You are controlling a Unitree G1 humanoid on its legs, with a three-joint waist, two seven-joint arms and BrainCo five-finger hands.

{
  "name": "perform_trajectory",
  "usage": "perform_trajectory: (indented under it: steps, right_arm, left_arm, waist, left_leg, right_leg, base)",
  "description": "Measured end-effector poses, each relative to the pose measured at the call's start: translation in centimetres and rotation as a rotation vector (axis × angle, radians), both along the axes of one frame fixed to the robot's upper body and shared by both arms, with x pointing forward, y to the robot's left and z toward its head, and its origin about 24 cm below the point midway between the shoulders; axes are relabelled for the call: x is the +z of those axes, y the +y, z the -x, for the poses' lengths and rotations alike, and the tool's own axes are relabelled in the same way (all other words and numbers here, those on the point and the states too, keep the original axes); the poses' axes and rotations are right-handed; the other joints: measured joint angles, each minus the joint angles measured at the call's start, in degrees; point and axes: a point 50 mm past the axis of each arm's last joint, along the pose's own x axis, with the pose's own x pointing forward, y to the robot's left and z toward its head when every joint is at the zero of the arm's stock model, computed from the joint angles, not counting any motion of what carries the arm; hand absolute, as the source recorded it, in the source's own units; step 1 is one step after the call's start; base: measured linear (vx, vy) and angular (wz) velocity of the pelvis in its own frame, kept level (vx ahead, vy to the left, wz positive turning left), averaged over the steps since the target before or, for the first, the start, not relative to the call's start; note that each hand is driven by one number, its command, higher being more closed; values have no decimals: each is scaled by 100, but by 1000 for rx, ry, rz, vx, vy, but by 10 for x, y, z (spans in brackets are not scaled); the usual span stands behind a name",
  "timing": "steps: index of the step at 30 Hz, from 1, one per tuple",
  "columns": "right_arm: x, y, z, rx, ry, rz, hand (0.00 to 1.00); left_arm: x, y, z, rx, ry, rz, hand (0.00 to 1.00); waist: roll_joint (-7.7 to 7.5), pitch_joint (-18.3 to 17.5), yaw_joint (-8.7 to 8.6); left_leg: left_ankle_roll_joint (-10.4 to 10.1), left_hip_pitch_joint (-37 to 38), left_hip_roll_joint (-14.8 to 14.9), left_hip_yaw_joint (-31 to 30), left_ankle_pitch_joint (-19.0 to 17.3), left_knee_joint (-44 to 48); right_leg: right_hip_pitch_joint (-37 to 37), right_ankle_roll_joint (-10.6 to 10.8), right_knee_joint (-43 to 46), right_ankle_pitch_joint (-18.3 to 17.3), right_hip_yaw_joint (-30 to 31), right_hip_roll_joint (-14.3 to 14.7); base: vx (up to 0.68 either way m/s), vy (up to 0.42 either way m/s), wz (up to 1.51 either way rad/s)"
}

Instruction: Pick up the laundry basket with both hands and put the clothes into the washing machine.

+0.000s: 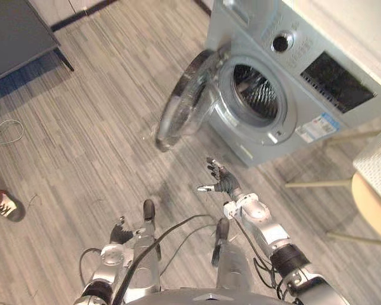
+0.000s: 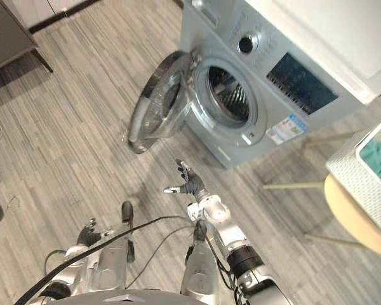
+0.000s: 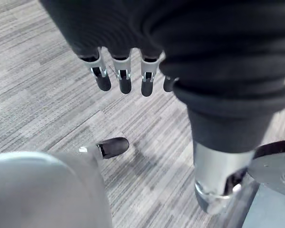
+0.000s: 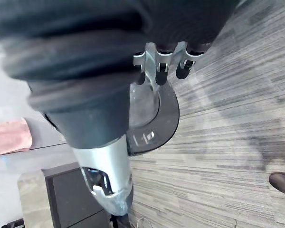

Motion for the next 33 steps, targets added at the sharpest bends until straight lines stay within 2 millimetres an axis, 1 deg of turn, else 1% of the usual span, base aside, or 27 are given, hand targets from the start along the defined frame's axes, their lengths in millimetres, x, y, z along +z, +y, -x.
perform_trajectory:
  steps: [2, 3, 4, 6, 7, 8, 9, 10, 11, 12, 13, 14, 15, 16, 17, 18, 19, 20, 21, 22, 23, 24, 26, 27, 28, 30, 33]
  right_arm:
    - [-6, -12, 6, -90, 13, -40, 0]
    - [-14, -19, 15, -141, 42, -59, 0]
    - [-18, -22, 20, -162, 59, -66, 0]
    - [-37, -34, 41, -243, 135, -94, 0]
    - [-42, -37, 48, -266, 157, -97, 0]
    - [-50, -44, 60, -315, 193, -108, 0]
    - [-57, -48, 70, -360, 228, -125, 0]
    - [-61, -48, 73, -377, 245, -143, 0]
    - [-68, -48, 77, -393, 280, -159, 0]
    - [-72, -48, 82, -401, 302, -165, 0]
    - [-74, -48, 85, -405, 309, -165, 0]
    - [-75, -48, 87, -411, 319, -175, 0]
    - [-76, -45, 89, -419, 326, -201, 0]
    - [-78, -43, 92, -424, 337, -221, 0]
    - [-79, -42, 93, -426, 339, -222, 0]
    - [-80, -42, 97, -430, 348, -223, 0]
    - [-85, -43, 106, -440, 374, -220, 0]
    - [-86, -43, 110, -443, 383, -222, 0]
    - [-89, -41, 117, -450, 402, -231, 0]
    - [-91, -38, 122, -463, 417, -255, 0]
    - [-92, -35, 124, -465, 424, -267, 0]
    - [-92, -34, 125, -468, 426, -270, 0]
    - [-93, -34, 128, -488, 430, -290, 0]
    - [-93, -33, 128, -489, 426, -297, 0]
    - [-93, -33, 128, -497, 427, -313, 0]
    - [-87, -36, 129, -510, 402, -339, 0]
    - [-79, -36, 123, -514, 356, -381, 0]
  left_arm:
    - [-2, 3, 5, 5, 18, -12, 0]
    - [-3, 3, 9, 4, 31, -14, 0]
    - [-4, 2, 9, -2, 34, -18, 0]
    - [-1, 1, 2, -26, 20, -31, 0]
    - [0, 0, -1, -34, 11, -32, 0]
    - [5, -4, -13, -58, -16, -35, 0]
    - [14, -5, -31, -84, -60, -48, 0]
    - [20, -4, -41, -98, -86, -61, 0]
    - [35, 2, -64, -120, -147, -93, 0]
    - [56, 11, -91, -127, -222, -134, 0]
    - [68, 16, -105, -120, -263, -148, 0]
    - [89, 27, -125, -90, -328, -167, 0]
    - [119, 47, -149, -46, -398, -206, 0]
    - [159, 72, -171, 44, -499, -216, 0]
    - [169, 76, -175, 62, -525, -215, 0]
    - [196, 85, -187, 107, -597, -206, 0]
    - [238, 92, -204, 152, -715, -183, 0]
    - [254, 93, -209, 168, -762, -171, 0]
    - [283, 96, -216, 199, -844, -153, 0]
    - [306, 98, -220, 218, -908, -136, 0]
    - [332, 103, -221, 251, -977, -124, 0]
    - [345, 106, -221, 268, -1015, -115, 0]
    - [407, 112, -217, 324, -1195, -49, 0]
    - [427, 115, -213, 352, -1263, -7, 0]
    - [440, 115, -210, 365, -1315, 32, 0]
    - [470, 106, -205, 345, -1443, 115, 0]
    - [483, 103, -202, 367, -1495, 194, 0]
  waist:
    - [-25, -61, 0]
    - [-27, -213, -4]
    - [-28, -276, -11]
    - [-31, -399, -78]
    - [-38, -411, -92]
    - [-43, -413, -101]
    - [-66, -421, -128]
    - [-92, -420, -147]
    - [-177, -387, -233]
    - [-294, -389, -280]
    - [-354, -379, -323]
    - [-483, -336, -379]
    - [-665, -241, -496]
    - [-927, -183, -645]
    - [-981, -170, -673]
    - [-1118, -109, -735]
    - [-1261, -47, -857]
    - [-1312, -23, -862]
    - [-1382, 1, -893]
    - [-1450, 47, -891]
    - [-1535, 113, -884]
    - [-1559, 125, -888]
    - [-1602, 159, -843]
    - [-1613, 217, -834]
    - [-1612, 224, -824]
    - [-1611, 236, -725]
    - [-1604, 257, -692]
  left_leg:
    - [23, 141, -21, 7, -57, -2]
    - [9, 150, -29, 16, -78, -16]
    - [19, 151, -28, 22, -91, -32]
    - [23, 181, -10, 33, -123, -33]
    - [21, 187, 2, 50, -129, -33]
    - [17, 185, 21, 91, -136, -32]
    - [15, 145, 67, 158, -137, -31]
    - [14, 124, 91, 206, -136, -31]
    - [5, 94, 158, 337, -131, -19]
    - [-52, 14, 234, 511, -107, -2]
    - [-59, -32, 277, 608, -102, 0]
    - [-73, -72, 325, 756, -90, 2]
    - [-56, -95, 394, 938, -45, 2]
    - [-62, -146, 466, 1183, -41, 4]
    - [-65, -159, 479, 1240, -39, 4]
    - [-72, -180, 501, 1321, -34, 4]
    - [-106, -274, 550, 1420, -17, 6]
    - [-114, -303, 580, 1454, -17, 7]
    - [-157, -390, 641, 1528, -22, 10]
    - [-195, -487, 715, 1564, -65, 152]
    - [-240, -625, 826, 1586, -196, 411]
    - [-268, -740, 912, 1583, -264, 568]
    - [-379, -1317, 1330, 1511, -607, 1365]
    - [-424, -1488, 1506, 1464, -765, 1686]
    - [-457, -1632, 1645, 1417, -901, 1939]
    - [-483, -2005, 1943, 1361, -1166, 2480]
    - [-465, -2257, 2167, 1226, -1390, 2873]
  right_leg:
    - [203, -1, -130, 19, -3, -3]
    - [232, -1, -185, 22, -3, -4]
    - [239, 2, -204, 24, -2, -2]
    - [294, 0, -279, 26, -7, 21]
    - [291, -2, -295, 31, 3, 28]
    - [283, 3, -341, 62, 27, 51]
    - [198, -21, -394, 110, 99, 96]
    - [155, -36, -401, 135, 153, 123]
    - [5, -59, -433, 213, 288, 185]
    - [-170, -103, -434, 329, 458, 248]
    - [-267, -104, -450, 399, 541, 285]
    - [-424, -111, -462, 491, 693, 335]
    - [-548, -130, -528, 625, 884, 411]
    - [-756, -152, -596, 767, 1140, 490]
    - [-792, -154, -615, 797, 1189, 503]
    - [-869, -166, -665, 866, 1285, 527]
    - [-961, -170, -785, 993, 1379, 582]
    - [-1021, -179, -795, 1027, 1420, 608]
    - [-1135, -191, -813, 1073, 1473, 639]
    - [-1198, -197, -842, 1111, 1525, 693]
    - [-1252, -225, -871, 1150, 1565, 756]
    - [-1297, -233, -886, 1176, 1575, 798]
    - [-1521, -253, -974, 1269, 1584, 1036]
    - [-1528, -251, -1029, 1307, 1585, 1136]
    - [-1564, -246, -1044, 1304, 1583, 1216]
    - [-1719, -245, -1049, 1331, 1580, 1380]
    - [-1727, -247, -1088, 1389, 1533, 1510]
  base:
    - [52, -12, 1]
    - [0, 0, 0]
    - [42, -12, -3]
    - [54, -21, -4]
    - [46, -26, -11]
    - [29, -28, -22]
    - [18, -38, -30]
    - [6, -45, -46]
    - [-2, -60, -70]
    - [6, -59, -75]
    - [-13, -70, -80]
    - [-40, -78, -78]
    - [-79, -89, -109]
    - [-63, -60, -88]
    - [-55, -51, -74]
    - [-63, -60, -43]
    - [-77, -78, -44]
    - [-85, -75, -37]
    - [-65, -68, -33]
    - [-66, -71, -37]
    - [-53, -73, -30]
    - [-81, -119, -32]
    - [-109, -175, -37]
    - [-67, -121, -37]
    - [-30, -76, -35]
    - [11, -36, -35]
    - [56, 7, -19]
